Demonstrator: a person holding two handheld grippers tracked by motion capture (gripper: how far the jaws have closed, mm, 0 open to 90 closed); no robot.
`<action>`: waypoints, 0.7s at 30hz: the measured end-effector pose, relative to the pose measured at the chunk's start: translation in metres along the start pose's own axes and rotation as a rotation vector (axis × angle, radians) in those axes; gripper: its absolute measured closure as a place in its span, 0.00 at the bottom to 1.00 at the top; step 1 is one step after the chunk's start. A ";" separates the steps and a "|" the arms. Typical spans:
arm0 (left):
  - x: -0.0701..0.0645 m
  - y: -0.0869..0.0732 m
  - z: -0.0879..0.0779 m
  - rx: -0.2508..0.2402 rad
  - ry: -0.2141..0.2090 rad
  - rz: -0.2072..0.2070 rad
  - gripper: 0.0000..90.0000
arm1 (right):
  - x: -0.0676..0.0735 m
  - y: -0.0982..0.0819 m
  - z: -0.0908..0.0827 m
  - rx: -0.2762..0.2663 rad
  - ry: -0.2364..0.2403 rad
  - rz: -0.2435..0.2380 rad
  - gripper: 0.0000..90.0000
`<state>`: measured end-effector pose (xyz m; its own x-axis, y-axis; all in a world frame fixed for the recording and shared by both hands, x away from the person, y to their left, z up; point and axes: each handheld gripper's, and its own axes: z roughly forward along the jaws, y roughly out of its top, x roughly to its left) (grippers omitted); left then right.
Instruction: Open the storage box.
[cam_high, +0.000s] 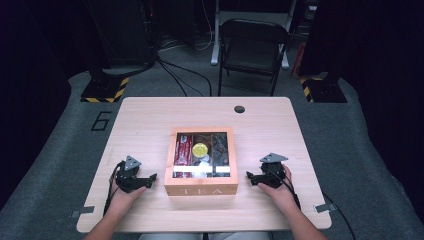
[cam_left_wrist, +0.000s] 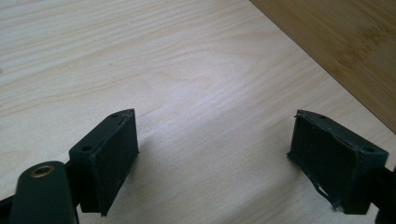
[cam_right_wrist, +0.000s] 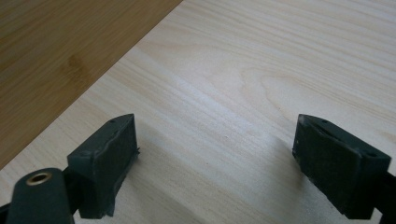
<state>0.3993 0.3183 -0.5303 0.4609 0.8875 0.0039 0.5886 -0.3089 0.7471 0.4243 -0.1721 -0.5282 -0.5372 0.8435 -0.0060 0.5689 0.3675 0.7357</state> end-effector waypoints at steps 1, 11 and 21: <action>-0.001 -0.001 0.000 0.001 -0.007 0.006 0.16 | 0.001 0.000 0.000 -0.007 -0.004 0.010 0.14; -0.001 -0.001 -0.001 -0.002 -0.007 0.008 0.16 | 0.000 0.000 0.000 0.005 -0.005 0.015 0.12; -0.001 -0.001 -0.002 0.001 -0.003 -0.007 0.18 | 0.001 0.000 0.000 0.001 -0.005 0.018 0.14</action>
<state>0.3974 0.3182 -0.5296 0.4590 0.8885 -0.0036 0.5928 -0.3032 0.7461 0.4235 -0.1718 -0.5281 -0.5235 0.8520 0.0037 0.5791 0.3526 0.7351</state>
